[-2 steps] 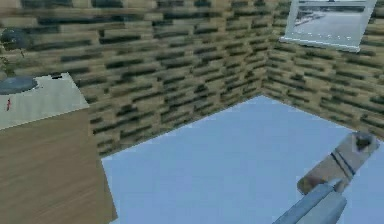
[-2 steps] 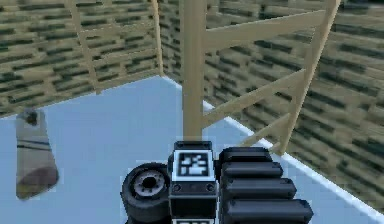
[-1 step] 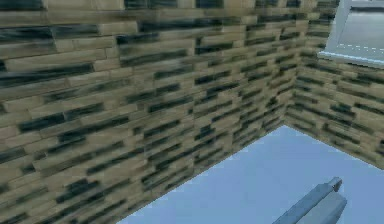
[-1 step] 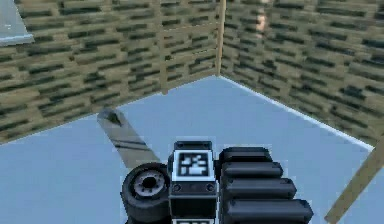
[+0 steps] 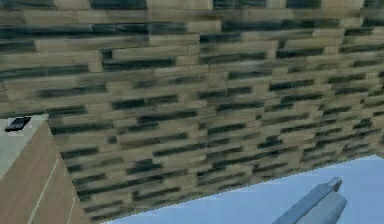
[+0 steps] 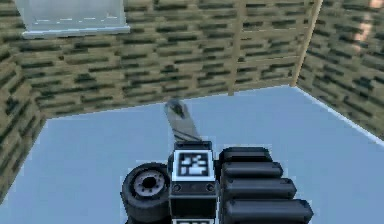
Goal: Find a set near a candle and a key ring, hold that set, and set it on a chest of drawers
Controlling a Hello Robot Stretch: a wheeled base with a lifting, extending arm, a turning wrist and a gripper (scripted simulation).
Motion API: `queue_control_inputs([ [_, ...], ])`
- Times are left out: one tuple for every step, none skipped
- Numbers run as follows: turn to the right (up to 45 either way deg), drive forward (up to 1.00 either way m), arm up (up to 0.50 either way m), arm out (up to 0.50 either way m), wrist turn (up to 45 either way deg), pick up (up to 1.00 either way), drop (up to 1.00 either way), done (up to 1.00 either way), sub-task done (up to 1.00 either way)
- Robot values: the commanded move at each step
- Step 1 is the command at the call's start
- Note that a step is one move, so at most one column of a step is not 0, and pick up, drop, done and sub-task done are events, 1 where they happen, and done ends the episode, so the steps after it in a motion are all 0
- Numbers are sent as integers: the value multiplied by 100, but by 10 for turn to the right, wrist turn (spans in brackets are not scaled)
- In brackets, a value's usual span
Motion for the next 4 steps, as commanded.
queue_control_inputs([
  [0, 10, 0, 0, 0, 0, 0, 0, 0],
  [-150, 0, 0, 0, 0, 0, 0, 0, 0],
  [0, 50, 0, 0, 0, 0, 0, 0, 0],
  [-450, 0, 0, 0, 0, 0, 0, 0, 0],
])
